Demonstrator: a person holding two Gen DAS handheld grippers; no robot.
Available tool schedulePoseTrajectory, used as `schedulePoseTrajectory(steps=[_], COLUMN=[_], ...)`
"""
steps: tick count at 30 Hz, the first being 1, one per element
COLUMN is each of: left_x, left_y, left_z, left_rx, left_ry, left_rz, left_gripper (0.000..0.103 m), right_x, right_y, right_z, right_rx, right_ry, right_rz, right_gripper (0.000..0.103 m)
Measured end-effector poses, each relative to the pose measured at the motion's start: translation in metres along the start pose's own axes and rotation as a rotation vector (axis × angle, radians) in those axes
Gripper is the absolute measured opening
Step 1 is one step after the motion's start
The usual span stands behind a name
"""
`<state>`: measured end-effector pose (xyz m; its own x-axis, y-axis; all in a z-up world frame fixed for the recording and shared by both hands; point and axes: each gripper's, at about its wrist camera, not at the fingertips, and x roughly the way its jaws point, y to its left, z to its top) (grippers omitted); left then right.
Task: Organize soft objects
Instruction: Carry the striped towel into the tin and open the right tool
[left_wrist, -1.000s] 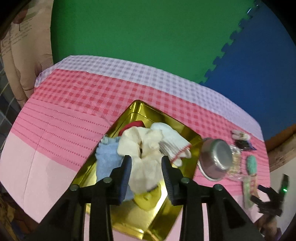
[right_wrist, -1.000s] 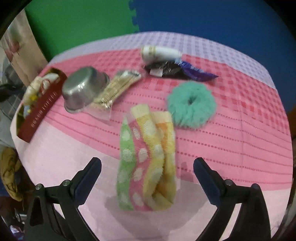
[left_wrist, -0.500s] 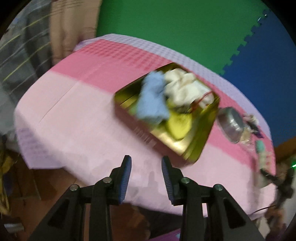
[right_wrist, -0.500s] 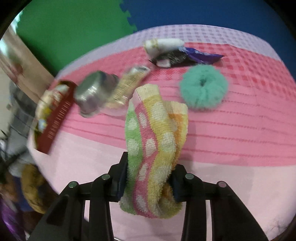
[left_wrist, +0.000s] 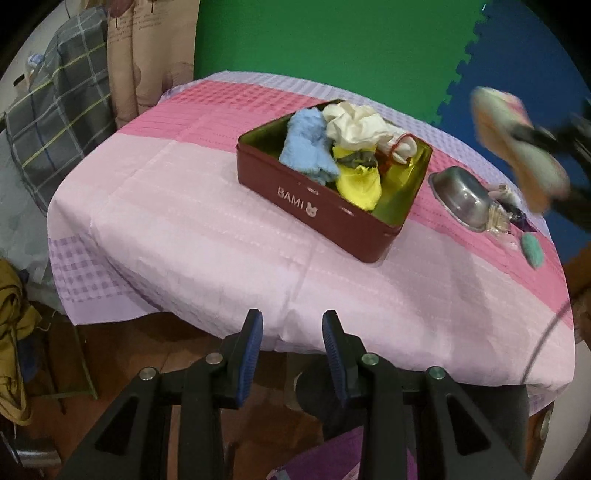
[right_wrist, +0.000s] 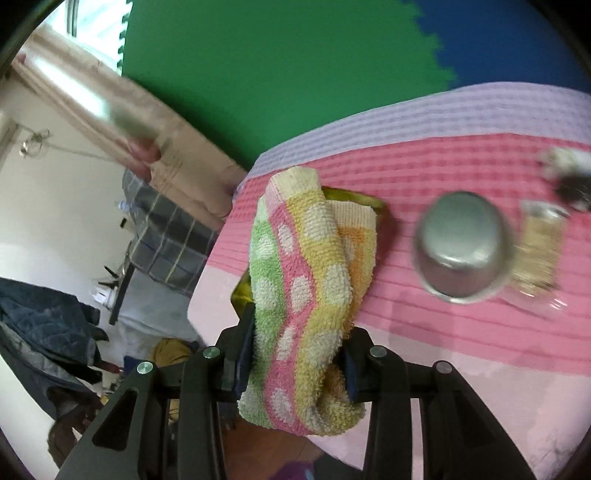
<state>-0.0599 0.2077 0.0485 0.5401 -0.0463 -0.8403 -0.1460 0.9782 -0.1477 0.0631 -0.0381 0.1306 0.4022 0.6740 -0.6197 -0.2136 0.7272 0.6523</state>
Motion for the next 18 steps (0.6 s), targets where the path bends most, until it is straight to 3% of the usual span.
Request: schedulePoseTrajectory(steps=[7, 14, 18], left_x=[-0.017, -0.013, -0.020], left_y=[0.001, 0.008, 0.016], left_z=[0.006, 0.010, 0.013], left_rx=[0.038, 0.031, 0.003], left_ry=[-0.077, -0.028, -0.059], left_rz=[0.035, 0.035, 0.029], left_gripper=[0.034, 0.034, 0.034], right_x=[0.081, 0.121, 0.139], right_y=[0.015, 0.012, 0.012], right_z=[0.014, 0.021, 0.022], right_rx=[0.066, 0.121, 0.135], right_ry=[0.048, 0.040, 0.043], right_rz=[-0.064, -0.139, -0.182], right_gripper=[0.036, 0.037, 0.037])
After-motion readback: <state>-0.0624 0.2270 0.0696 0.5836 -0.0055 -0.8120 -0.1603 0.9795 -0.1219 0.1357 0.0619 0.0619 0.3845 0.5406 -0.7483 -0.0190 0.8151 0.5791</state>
